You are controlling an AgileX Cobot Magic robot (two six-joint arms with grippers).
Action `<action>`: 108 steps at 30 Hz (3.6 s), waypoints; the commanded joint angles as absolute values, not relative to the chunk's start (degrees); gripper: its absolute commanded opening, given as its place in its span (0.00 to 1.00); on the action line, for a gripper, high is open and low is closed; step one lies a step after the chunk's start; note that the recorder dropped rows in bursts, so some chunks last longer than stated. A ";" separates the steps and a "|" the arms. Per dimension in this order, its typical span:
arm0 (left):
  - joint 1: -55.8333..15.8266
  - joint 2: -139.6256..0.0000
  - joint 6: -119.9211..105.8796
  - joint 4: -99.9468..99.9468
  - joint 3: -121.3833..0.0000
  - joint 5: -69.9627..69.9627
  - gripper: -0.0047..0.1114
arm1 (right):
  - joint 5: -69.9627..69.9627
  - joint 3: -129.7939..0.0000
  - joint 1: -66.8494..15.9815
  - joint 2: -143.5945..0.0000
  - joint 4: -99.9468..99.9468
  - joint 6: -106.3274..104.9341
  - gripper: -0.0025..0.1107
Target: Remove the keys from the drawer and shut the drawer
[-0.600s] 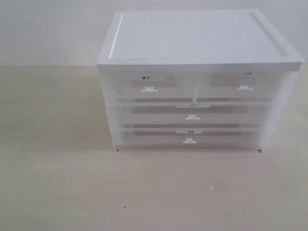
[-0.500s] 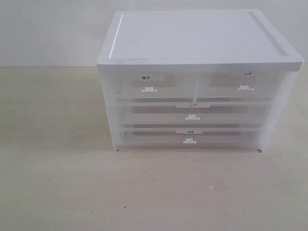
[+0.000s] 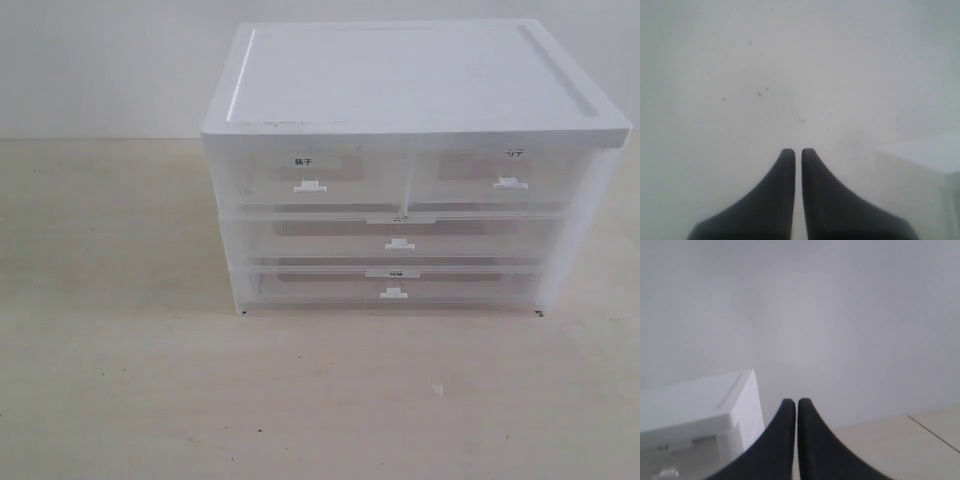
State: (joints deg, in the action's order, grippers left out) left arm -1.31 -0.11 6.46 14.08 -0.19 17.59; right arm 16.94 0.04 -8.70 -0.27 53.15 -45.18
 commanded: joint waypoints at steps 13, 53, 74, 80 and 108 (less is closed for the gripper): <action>-1.18 0.00 24.61 14.36 0.00 34.42 0.08 | 22.13 0.00 -8.57 0.00 46.78 -33.78 0.02; -29.59 -101.65 -35.32 25.58 -32.39 69.40 0.38 | 26.49 -22.71 -8.57 -61.94 -39.88 38.82 0.02; -30.40 -108.41 -42.28 20.42 -38.26 69.96 0.38 | 34.55 -22.78 -8.57 -74.51 -36.79 19.51 0.33; -30.40 -108.41 -42.28 20.42 -38.26 69.96 0.38 | 34.66 -22.78 -8.57 -74.68 -38.60 -0.78 0.40; -30.40 -108.41 -42.01 20.42 -38.26 69.96 0.38 | 34.96 -22.93 -8.57 -76.69 -38.67 -40.16 0.03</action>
